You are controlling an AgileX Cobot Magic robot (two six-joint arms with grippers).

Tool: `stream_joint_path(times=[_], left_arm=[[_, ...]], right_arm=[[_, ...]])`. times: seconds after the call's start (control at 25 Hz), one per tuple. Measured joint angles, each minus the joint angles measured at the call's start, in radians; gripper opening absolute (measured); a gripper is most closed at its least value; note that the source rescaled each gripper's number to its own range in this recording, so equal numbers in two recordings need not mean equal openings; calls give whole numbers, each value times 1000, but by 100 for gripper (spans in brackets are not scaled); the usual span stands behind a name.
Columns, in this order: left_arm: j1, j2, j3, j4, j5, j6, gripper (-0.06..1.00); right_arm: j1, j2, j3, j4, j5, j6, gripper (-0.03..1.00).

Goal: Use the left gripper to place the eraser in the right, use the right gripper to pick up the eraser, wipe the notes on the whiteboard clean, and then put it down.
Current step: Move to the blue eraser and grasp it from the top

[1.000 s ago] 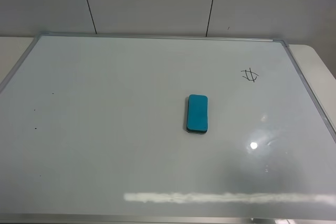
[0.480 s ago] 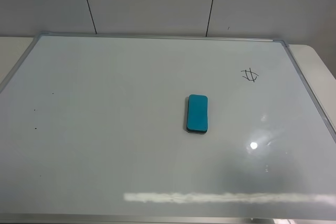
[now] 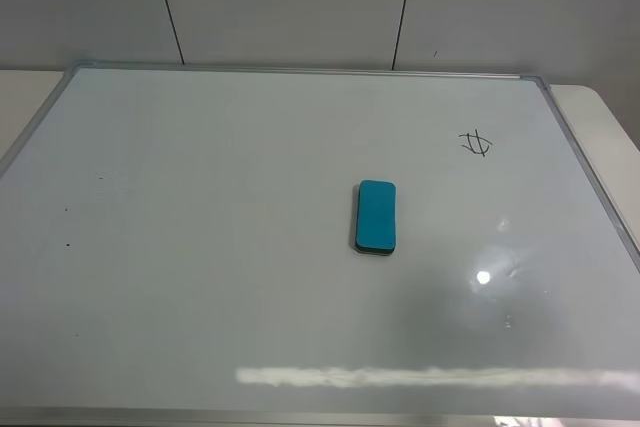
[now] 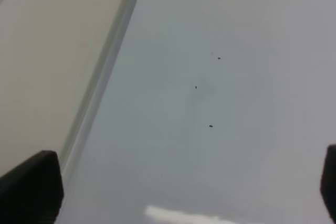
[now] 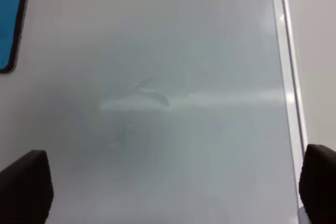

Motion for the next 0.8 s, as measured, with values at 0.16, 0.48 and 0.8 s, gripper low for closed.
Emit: stream_joint_path(times=[0.16, 0.48, 0.8], left_arm=[[0, 0, 0, 0, 0, 0, 100], [0, 0, 0, 0, 0, 0, 100], [0, 0, 0, 0, 0, 0, 100]], right_arm=[[0, 190, -63, 53, 0, 12, 86], [143, 388, -125, -10, 0, 201, 86], [609, 651, -276, -323, -3, 716, 86]])
